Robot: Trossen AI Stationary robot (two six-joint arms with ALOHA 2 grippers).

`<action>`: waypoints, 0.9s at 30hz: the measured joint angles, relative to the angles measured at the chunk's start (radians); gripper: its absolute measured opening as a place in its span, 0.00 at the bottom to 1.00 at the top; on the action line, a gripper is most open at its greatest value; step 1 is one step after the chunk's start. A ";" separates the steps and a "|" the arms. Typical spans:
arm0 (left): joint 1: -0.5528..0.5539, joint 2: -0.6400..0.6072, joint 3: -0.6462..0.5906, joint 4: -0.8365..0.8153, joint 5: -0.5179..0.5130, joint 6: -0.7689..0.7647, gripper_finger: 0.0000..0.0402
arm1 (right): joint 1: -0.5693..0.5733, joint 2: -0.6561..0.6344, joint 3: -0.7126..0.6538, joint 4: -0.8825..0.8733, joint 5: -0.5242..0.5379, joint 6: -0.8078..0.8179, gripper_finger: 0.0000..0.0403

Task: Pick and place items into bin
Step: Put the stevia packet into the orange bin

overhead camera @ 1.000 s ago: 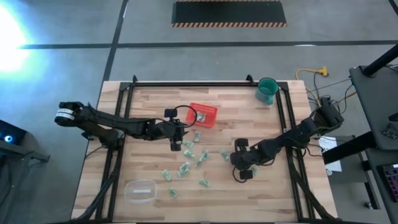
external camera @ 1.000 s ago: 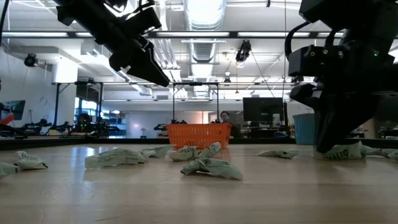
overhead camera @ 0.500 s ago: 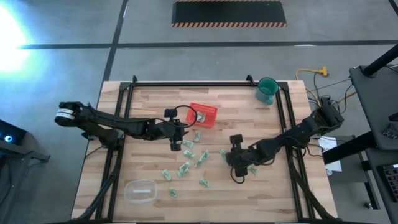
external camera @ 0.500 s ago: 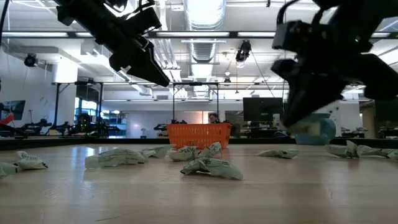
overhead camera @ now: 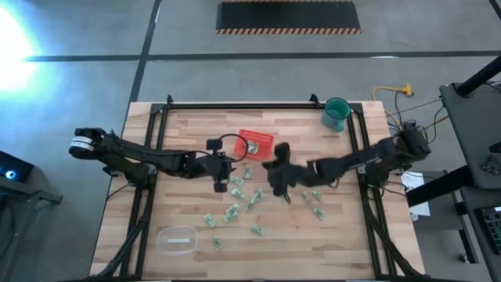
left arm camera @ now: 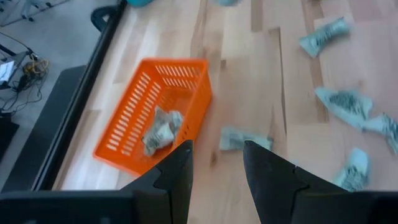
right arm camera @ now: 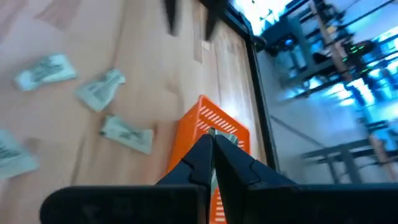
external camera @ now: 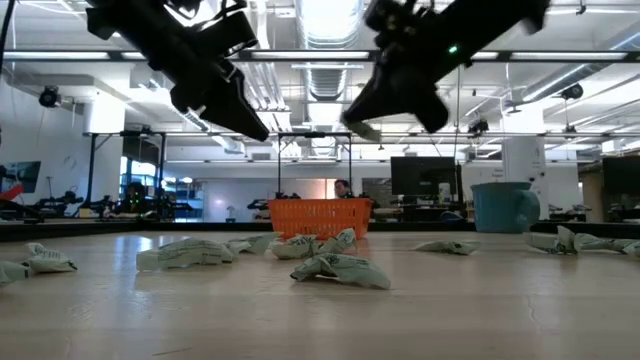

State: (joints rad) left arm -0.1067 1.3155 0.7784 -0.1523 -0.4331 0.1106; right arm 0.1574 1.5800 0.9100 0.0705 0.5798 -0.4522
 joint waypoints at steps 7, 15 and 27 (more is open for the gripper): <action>-0.006 -0.001 0.000 -0.068 0.000 -0.004 0.31 | -0.208 0.007 -0.008 0.017 -0.170 0.041 0.02; -0.006 -0.001 0.000 -0.068 0.000 -0.001 0.31 | -0.327 0.017 -0.015 0.057 -0.370 0.096 0.02; -0.006 -0.001 0.000 -0.067 0.000 -0.033 0.31 | -0.385 0.138 -0.014 0.205 -0.404 0.073 0.03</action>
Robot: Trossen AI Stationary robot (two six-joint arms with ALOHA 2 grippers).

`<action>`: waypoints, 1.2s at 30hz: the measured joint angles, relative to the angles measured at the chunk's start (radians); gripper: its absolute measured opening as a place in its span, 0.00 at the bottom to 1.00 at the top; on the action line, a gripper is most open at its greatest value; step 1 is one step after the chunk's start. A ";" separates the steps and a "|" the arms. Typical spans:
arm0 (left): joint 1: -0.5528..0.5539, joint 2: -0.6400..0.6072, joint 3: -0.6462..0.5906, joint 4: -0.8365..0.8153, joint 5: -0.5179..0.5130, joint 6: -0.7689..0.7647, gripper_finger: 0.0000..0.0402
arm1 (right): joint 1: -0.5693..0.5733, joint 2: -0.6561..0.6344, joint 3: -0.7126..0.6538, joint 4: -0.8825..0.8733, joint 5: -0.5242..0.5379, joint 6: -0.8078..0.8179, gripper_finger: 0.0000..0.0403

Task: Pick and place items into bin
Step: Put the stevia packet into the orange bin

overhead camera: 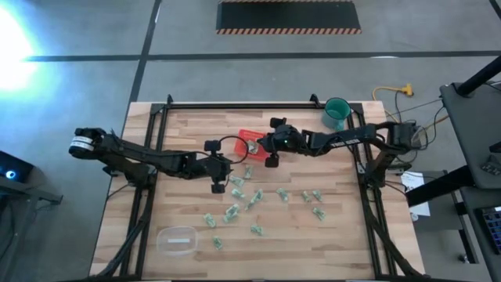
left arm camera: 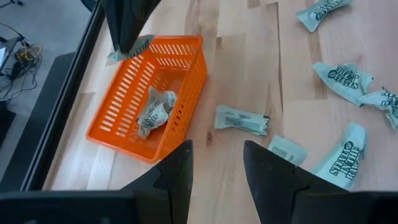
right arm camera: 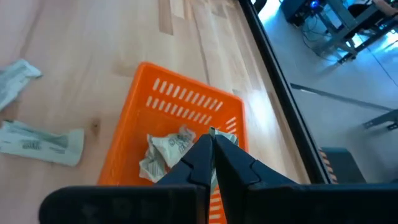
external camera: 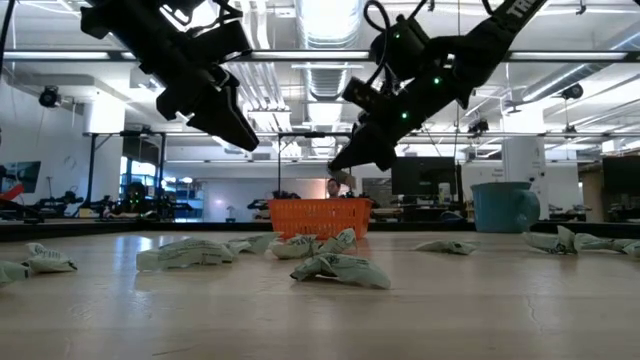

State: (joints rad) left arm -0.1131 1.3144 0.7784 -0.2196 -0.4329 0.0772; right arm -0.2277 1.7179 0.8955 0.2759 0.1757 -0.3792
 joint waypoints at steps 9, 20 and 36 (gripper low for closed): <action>-0.001 0.000 0.000 -0.009 0.006 -0.048 0.31 | -0.009 -0.018 0.000 -0.008 -0.001 -0.012 0.22; -0.037 0.019 -0.007 -0.097 0.196 -0.196 0.31 | 0.058 -0.174 0.000 -0.249 -0.165 -0.070 0.35; -0.253 0.186 0.021 -0.067 0.133 -0.415 0.31 | 0.196 -0.405 -0.047 -0.536 -0.237 0.056 0.28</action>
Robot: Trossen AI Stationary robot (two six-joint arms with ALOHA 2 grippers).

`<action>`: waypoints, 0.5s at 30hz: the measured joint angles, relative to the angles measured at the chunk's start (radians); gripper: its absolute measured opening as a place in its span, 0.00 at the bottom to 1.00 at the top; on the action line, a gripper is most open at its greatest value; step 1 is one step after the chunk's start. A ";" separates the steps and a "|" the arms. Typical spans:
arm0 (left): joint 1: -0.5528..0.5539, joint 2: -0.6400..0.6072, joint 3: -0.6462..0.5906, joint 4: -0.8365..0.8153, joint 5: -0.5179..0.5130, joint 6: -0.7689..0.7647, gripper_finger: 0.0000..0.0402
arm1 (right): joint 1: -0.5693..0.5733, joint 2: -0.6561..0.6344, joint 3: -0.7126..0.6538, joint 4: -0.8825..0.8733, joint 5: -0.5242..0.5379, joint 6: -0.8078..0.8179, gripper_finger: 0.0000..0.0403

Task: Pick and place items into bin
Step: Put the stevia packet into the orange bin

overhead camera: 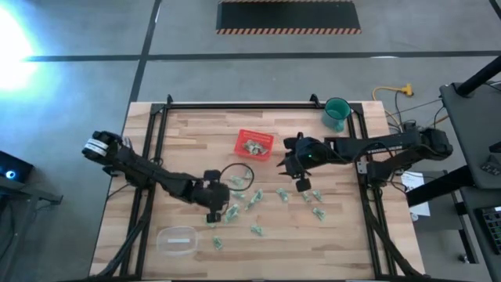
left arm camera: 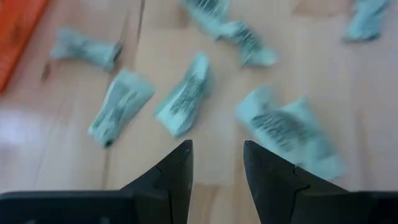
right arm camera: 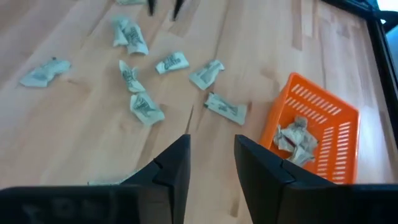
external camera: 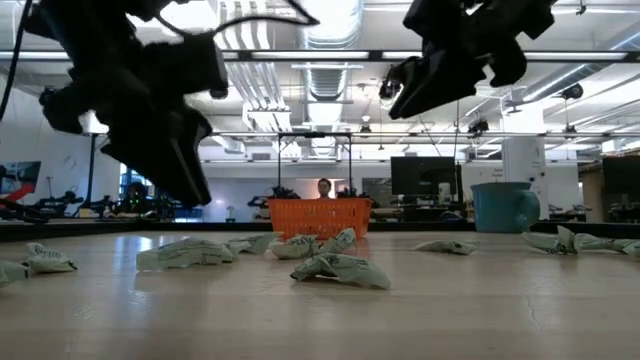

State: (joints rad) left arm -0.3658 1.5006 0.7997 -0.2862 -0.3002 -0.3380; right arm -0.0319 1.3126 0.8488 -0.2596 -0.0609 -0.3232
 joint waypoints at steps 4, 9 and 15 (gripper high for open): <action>-0.028 0.005 0.031 0.016 -0.055 0.025 0.31 | 0.002 -0.029 -0.002 -0.031 0.001 0.036 0.27; -0.016 0.025 0.028 0.025 -0.240 0.123 0.31 | 0.002 -0.029 -0.009 -0.041 0.001 0.044 0.27; 0.047 0.083 0.010 0.028 -0.260 0.216 0.31 | 0.002 -0.006 -0.011 -0.039 0.002 0.041 0.26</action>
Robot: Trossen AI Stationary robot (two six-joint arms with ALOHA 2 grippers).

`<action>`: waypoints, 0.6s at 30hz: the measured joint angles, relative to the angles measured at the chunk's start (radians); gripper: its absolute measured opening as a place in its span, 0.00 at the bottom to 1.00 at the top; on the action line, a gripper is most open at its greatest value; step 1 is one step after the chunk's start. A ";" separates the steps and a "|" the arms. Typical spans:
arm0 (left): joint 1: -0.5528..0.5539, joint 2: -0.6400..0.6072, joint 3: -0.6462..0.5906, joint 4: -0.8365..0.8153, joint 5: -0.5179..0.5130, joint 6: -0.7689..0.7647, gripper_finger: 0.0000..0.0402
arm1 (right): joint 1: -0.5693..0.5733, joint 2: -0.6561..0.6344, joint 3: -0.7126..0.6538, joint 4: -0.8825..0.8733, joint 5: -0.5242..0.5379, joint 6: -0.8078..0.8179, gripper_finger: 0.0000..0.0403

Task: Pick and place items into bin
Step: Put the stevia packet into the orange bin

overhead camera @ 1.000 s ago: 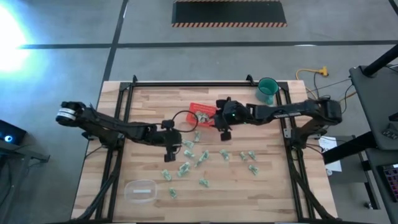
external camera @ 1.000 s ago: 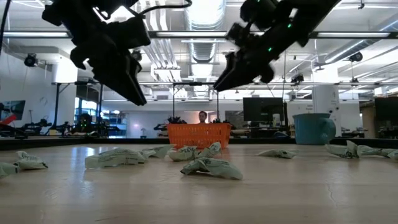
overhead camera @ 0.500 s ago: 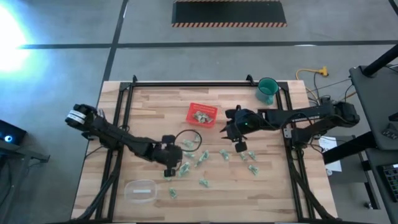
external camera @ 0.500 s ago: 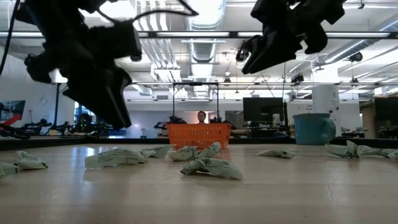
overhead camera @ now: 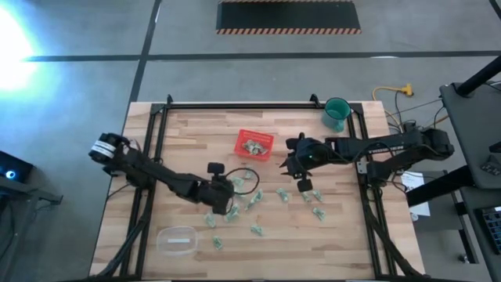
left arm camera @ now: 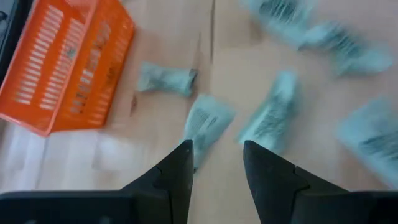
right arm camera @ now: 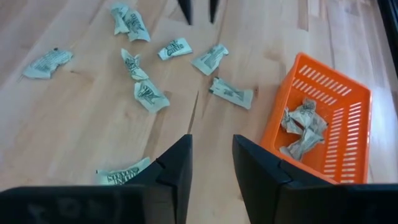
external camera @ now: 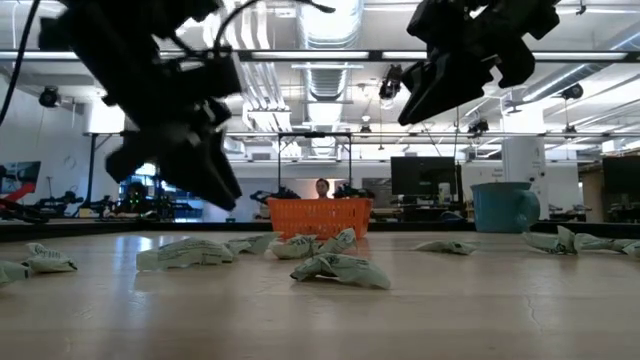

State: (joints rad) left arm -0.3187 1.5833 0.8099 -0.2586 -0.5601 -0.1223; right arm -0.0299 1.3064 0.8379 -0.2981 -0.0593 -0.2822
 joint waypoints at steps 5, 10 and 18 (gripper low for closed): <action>0.097 0.026 -0.002 0.011 0.018 0.075 0.31 | 0.000 0.003 0.000 0.004 0.000 -0.003 0.25; 0.194 0.021 -0.002 0.021 0.189 0.084 0.31 | 0.000 -0.003 0.000 0.005 0.000 -0.002 0.25; 0.280 0.019 -0.026 0.069 0.369 0.107 0.31 | 0.000 -0.002 -0.003 0.002 0.000 0.001 0.24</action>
State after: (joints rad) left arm -0.0386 1.6020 0.7837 -0.1894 -0.1914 -0.0150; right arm -0.0300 1.3048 0.8352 -0.2966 -0.0593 -0.2817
